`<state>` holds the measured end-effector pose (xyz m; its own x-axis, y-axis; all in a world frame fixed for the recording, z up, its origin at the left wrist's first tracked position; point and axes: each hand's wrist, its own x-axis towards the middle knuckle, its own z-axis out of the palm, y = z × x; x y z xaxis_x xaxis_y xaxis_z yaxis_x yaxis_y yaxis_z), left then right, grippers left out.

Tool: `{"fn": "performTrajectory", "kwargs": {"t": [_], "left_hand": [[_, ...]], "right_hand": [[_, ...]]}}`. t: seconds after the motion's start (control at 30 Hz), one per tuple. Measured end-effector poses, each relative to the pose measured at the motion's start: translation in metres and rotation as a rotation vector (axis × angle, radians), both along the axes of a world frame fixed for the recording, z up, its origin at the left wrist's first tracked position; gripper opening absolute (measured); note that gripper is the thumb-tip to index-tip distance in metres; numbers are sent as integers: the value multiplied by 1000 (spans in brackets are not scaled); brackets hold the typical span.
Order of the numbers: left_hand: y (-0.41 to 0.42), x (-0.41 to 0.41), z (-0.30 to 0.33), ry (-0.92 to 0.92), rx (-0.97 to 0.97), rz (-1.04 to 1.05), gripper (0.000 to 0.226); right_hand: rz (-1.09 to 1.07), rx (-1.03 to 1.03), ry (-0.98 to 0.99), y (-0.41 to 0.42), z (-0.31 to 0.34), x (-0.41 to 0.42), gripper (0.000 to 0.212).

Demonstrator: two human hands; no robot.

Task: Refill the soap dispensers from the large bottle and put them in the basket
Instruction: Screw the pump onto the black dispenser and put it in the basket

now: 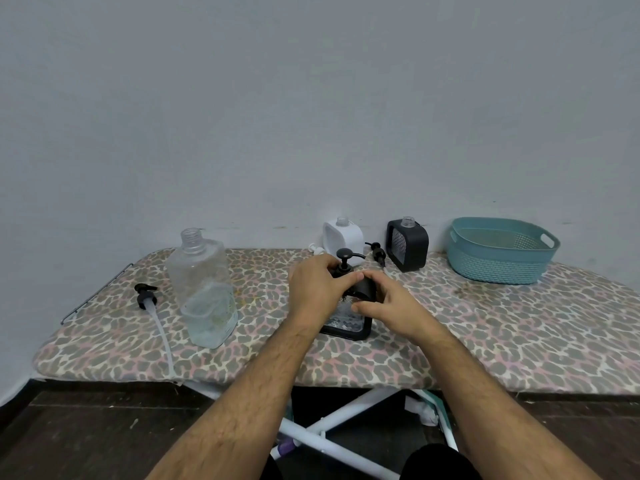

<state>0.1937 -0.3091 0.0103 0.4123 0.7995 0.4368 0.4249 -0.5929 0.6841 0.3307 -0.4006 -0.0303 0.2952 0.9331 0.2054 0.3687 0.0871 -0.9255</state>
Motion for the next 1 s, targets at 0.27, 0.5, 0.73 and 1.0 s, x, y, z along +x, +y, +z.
{"fn": "performTrajectory", "kwargs": {"t": [0.27,0.5,0.73,1.0], "left_hand": [[16,-9,2,-2,-155,-284,20],[22,-11,3,0,-238,-399,19],[-5,-7,-6,-57,-94,-41,38],[3,2,-11,-90,-54,-47,36]], "right_hand": [[15,-3,51,0,-1,1,50],[16,-7,55,1,0,1,49],[1,13,27,0,-1,-1,49],[11,5,45,-1,1,-1,48]]}}
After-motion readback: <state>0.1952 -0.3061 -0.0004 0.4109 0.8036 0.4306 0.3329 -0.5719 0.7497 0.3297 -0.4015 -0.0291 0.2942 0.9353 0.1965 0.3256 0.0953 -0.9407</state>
